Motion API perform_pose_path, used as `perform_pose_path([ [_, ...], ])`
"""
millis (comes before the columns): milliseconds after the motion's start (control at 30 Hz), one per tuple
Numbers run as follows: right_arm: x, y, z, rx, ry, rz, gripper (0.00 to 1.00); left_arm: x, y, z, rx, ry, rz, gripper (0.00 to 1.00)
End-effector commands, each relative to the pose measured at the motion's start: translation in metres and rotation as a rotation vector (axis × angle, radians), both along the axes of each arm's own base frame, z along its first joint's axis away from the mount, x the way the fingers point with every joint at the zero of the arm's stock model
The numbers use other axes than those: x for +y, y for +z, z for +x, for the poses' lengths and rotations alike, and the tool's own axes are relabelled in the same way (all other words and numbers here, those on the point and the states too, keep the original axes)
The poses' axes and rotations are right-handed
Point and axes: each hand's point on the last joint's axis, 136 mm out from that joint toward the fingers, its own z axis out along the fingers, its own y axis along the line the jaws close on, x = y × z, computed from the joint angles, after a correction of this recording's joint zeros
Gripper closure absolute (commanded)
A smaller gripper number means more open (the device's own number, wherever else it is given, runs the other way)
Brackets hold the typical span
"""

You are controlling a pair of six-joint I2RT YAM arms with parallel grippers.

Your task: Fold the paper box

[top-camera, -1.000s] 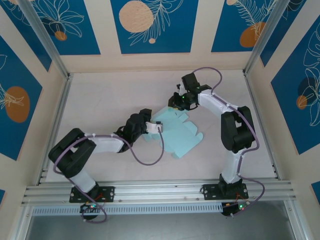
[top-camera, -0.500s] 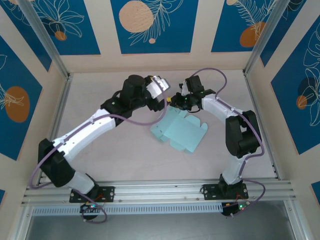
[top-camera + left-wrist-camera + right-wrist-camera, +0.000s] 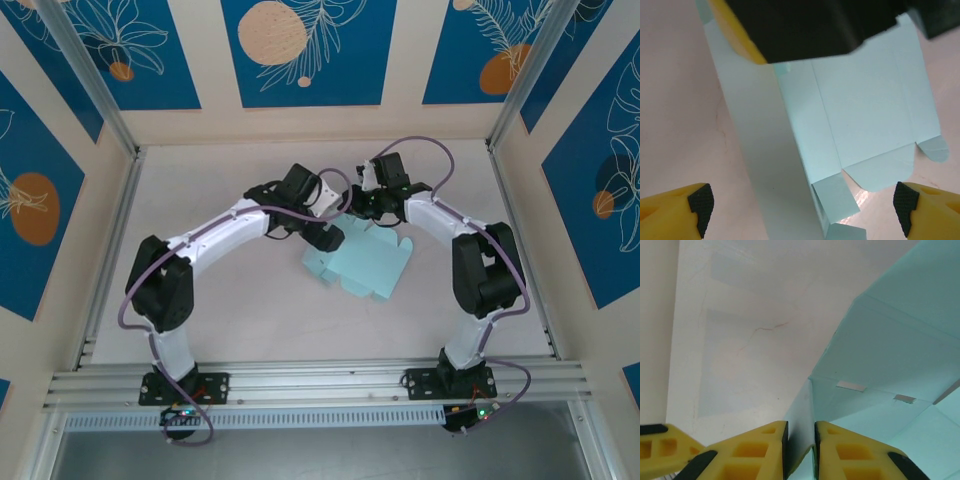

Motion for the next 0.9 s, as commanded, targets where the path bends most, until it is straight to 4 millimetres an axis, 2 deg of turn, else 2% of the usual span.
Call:
perform_pose_path([
  [0,0.000,0.020,-0.003,-0.065,0.032,0.028,0.78,0.003,0.003,0.008,0.087,0.049,-0.080,0.09],
  [67,0.001,0.020,-0.004,-0.067,0.035,0.032,0.78,0.000,0.001,0.007,0.117,0.039,-0.115,0.14],
  [167,0.001,0.019,-0.002,-0.067,0.027,0.039,0.78,-0.004,-0.003,0.006,0.136,0.025,-0.131,0.16],
  [300,0.001,0.017,-0.003,-0.053,0.005,0.057,0.79,0.006,-0.006,0.012,0.079,0.059,-0.073,0.16],
  [567,0.001,0.011,0.001,-0.011,-0.066,0.104,0.81,0.010,0.007,0.007,-0.214,-0.006,0.063,0.30],
  [700,0.000,0.014,0.003,-0.011,-0.078,0.108,0.80,-0.001,0.013,0.001,-0.409,-0.063,0.164,0.37],
  [800,0.000,0.016,0.004,-0.011,-0.085,0.107,0.80,-0.010,0.015,0.000,-0.468,-0.075,0.169,0.38],
  [867,0.000,0.016,0.004,-0.008,-0.087,0.109,0.81,-0.010,0.012,0.004,-0.494,-0.058,0.198,0.43],
])
